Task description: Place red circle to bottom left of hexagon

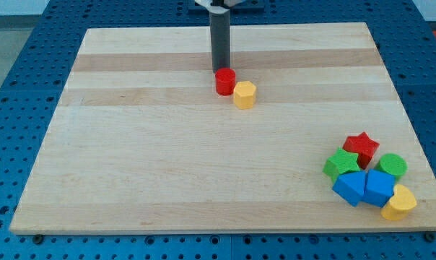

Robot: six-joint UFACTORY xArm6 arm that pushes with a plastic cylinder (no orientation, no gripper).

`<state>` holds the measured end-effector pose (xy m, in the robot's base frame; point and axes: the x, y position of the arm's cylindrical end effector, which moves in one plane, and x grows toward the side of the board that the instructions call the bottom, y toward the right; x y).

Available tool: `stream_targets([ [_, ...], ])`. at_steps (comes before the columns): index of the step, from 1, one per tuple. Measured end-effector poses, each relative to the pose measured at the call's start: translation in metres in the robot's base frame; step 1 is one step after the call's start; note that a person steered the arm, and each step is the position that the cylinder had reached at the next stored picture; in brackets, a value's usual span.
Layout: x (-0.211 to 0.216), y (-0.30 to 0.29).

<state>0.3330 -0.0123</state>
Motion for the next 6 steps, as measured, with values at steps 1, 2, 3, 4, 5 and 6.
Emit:
stream_targets([
  [1, 0.022, 0.0],
  [2, 0.048, 0.0],
  [3, 0.075, 0.012],
  [4, 0.076, 0.033],
  [5, 0.062, 0.008],
  [6, 0.033, -0.006],
])
